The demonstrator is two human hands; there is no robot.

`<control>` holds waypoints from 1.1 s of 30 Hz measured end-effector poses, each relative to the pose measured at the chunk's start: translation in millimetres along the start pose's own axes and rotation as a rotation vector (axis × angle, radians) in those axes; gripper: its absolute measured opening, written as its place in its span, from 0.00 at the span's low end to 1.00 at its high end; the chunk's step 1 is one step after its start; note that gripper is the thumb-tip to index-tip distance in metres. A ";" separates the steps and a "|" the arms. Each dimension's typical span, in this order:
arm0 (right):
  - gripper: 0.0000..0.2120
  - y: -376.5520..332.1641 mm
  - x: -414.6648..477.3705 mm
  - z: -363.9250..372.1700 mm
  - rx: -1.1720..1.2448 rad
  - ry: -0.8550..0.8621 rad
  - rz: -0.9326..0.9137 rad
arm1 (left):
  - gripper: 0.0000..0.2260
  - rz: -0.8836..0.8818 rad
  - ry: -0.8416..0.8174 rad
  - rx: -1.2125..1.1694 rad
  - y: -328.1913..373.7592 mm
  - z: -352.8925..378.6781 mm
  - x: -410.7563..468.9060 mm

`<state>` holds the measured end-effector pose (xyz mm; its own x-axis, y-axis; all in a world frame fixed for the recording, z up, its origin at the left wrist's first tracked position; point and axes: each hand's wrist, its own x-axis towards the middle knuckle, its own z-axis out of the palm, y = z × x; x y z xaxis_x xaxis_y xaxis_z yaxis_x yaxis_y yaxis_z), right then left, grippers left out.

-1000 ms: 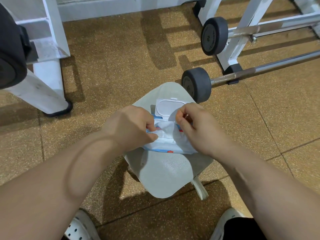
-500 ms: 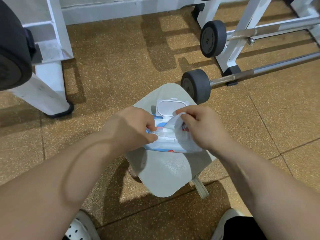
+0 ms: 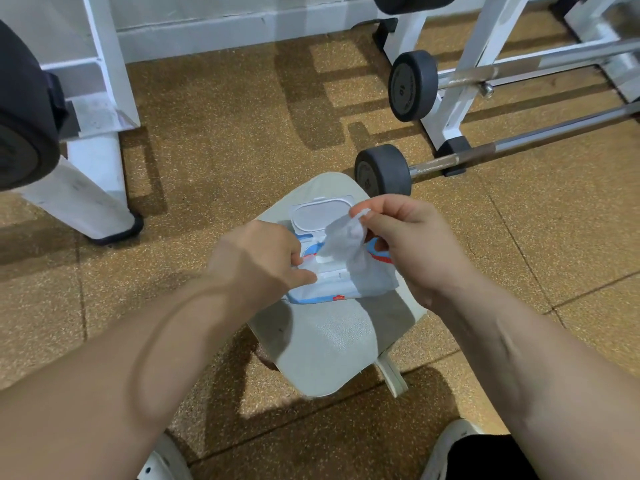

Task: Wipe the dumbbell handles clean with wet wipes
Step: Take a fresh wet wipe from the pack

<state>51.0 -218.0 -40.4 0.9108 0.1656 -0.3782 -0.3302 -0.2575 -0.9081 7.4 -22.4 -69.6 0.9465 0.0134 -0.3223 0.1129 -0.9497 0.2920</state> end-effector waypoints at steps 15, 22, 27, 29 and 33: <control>0.05 -16.4 -1.1 -12.4 0.012 0.069 -0.122 | 0.16 0.075 0.245 -0.077 8.1 0.1 -6.2; 0.05 -2.1 -3.3 -6.9 0.106 0.050 0.037 | 0.15 0.418 0.391 -0.475 29.6 -0.6 -6.1; 0.09 3.3 2.3 -12.4 0.129 0.194 0.073 | 0.03 0.459 0.348 -0.289 20.1 6.1 -0.9; 0.10 -0.4 6.0 -21.1 0.203 0.322 0.066 | 0.08 0.414 0.278 -0.229 18.4 3.2 -2.1; 0.09 -24.4 7.5 -34.3 0.431 0.362 -0.042 | 0.13 0.292 -0.003 0.057 18.4 5.5 -1.3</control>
<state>74.3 -243.1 -14.9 0.9271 -0.1892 -0.3235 -0.2943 0.1666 -0.9411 6.6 -41.6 -68.8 0.9356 -0.2638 -0.2346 -0.1812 -0.9292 0.3222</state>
